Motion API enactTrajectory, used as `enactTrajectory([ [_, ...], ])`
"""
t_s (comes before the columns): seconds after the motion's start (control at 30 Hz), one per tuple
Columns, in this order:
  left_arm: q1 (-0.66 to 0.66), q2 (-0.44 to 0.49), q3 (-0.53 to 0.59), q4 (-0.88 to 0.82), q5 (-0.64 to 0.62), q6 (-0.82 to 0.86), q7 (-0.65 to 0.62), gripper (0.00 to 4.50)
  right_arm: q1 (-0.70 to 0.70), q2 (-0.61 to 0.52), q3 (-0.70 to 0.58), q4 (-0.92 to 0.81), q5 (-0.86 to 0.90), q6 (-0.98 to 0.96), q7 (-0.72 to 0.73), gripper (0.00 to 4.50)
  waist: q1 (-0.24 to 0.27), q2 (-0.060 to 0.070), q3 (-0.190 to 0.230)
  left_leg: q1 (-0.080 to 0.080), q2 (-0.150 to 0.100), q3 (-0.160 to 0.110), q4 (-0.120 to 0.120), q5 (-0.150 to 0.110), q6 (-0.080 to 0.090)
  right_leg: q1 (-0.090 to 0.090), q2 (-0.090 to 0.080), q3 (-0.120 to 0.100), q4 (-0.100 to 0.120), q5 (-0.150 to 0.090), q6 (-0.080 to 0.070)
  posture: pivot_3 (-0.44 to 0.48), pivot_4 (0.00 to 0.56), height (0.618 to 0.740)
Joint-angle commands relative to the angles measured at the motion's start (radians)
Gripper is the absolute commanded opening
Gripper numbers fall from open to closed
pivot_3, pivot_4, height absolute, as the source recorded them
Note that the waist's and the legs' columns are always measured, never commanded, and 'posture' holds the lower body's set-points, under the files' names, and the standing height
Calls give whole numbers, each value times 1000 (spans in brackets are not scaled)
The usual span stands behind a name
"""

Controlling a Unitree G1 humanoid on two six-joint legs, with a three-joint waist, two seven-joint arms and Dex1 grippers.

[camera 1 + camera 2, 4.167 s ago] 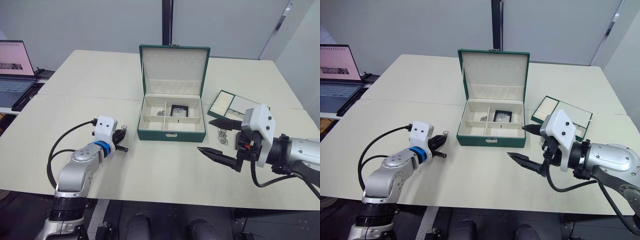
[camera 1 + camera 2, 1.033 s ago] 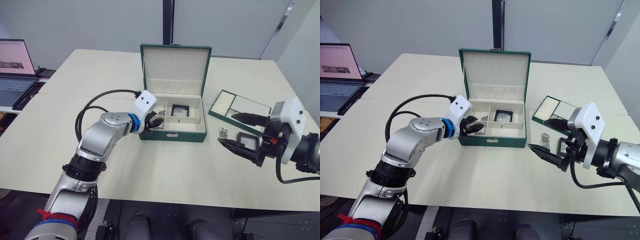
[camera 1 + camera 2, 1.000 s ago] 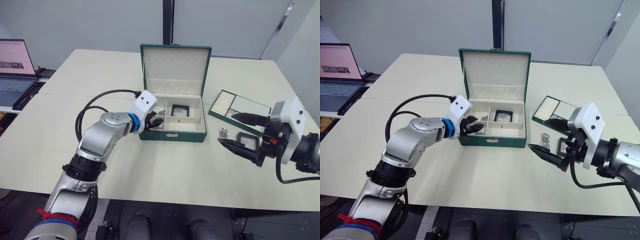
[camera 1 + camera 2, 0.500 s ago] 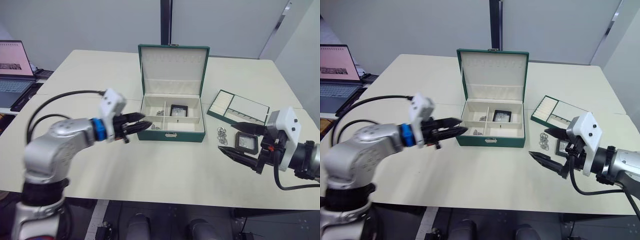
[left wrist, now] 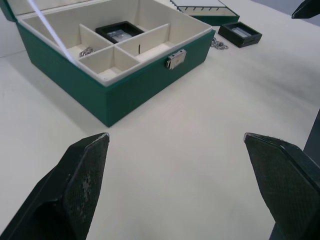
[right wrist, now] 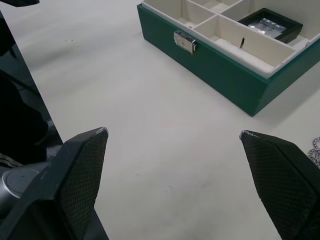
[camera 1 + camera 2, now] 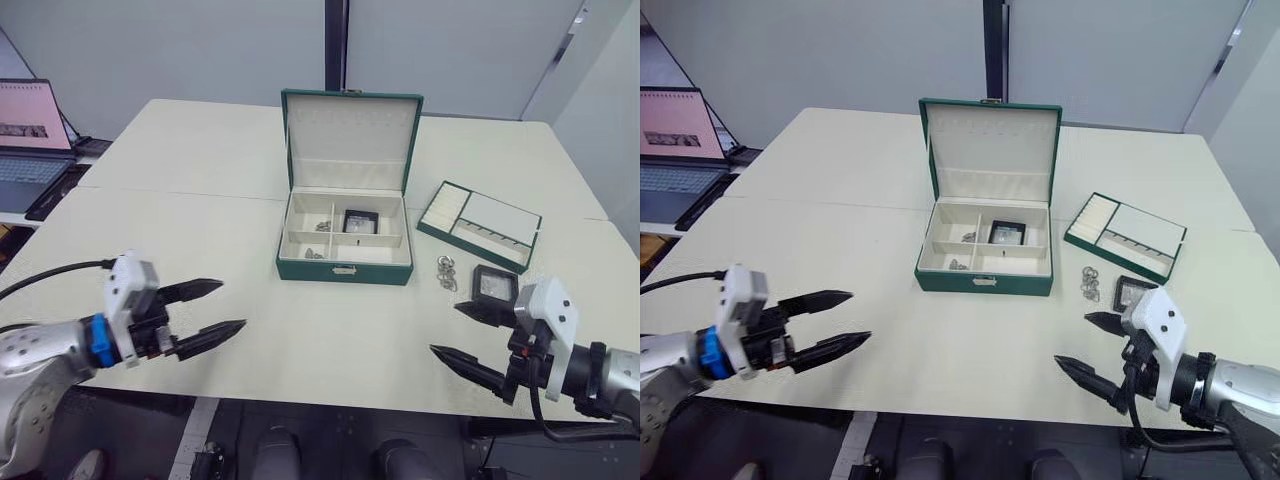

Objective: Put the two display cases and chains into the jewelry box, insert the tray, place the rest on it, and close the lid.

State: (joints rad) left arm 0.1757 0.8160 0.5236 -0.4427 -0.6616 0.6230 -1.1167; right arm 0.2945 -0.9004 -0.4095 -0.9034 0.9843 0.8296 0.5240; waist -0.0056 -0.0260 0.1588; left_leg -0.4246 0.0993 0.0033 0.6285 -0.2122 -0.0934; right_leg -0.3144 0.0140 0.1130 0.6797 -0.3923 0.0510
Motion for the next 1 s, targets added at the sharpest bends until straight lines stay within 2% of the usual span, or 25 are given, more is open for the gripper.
enactTrajectory([
  [0.03, 28, 24, 53, -26, -23, -56, -48, 4476, 5, 5, -18, -35, -9, -33, 9, 4500, -1, 0, 0, 0, 0, 0, 0, 0, 0, 0, 0, 0, 0, 0, 0, 0, 150, 726],
  [0.27, 4, 37, 24, -60, -93, -55, -60, 4476, -23, -12, -8, -4, -29, -37, 35, 4500, -3, 0, 0, 0, 0, 0, 0, 0, 0, 0, 0, 0, 0, 0, 0, 0, 150, 726],
  [0.43, -181, 54, -93, -118, -218, 21, -13, 4476, -90, -48, -1, 39, -33, -29, 61, 4500, 0, 0, 0, 0, -1, 0, 0, 0, 0, 0, 0, 0, 0, 0, 0, 0, 150, 726],
  [0.57, -260, 63, -145, -120, -247, 41, -10, 4476, -116, -73, -13, 64, -31, -10, 69, 4500, -3, 1, 0, 0, -1, 0, 0, 0, 0, 0, 0, 1, 0, 0, 0, 0, 150, 726],
  [0.8, -311, 84, -178, -87, -236, 21, -34, 4476, -163, -107, -31, 114, -33, 15, 73, 4500, -13, 1, 0, 0, 0, 0, 0, 0, 0, -1, 1, 2, 0, 0, 0, 0, 150, 726],
  [1.0, -258, 73, -180, -87, -163, -82, -86, 4476, -194, -158, -22, 190, -74, 47, 95, 4500, -14, 1, 0, 0, 0, 0, 0, 0, 0, -1, 1, 2, 0, 0, 0, 0, 150, 726],
])
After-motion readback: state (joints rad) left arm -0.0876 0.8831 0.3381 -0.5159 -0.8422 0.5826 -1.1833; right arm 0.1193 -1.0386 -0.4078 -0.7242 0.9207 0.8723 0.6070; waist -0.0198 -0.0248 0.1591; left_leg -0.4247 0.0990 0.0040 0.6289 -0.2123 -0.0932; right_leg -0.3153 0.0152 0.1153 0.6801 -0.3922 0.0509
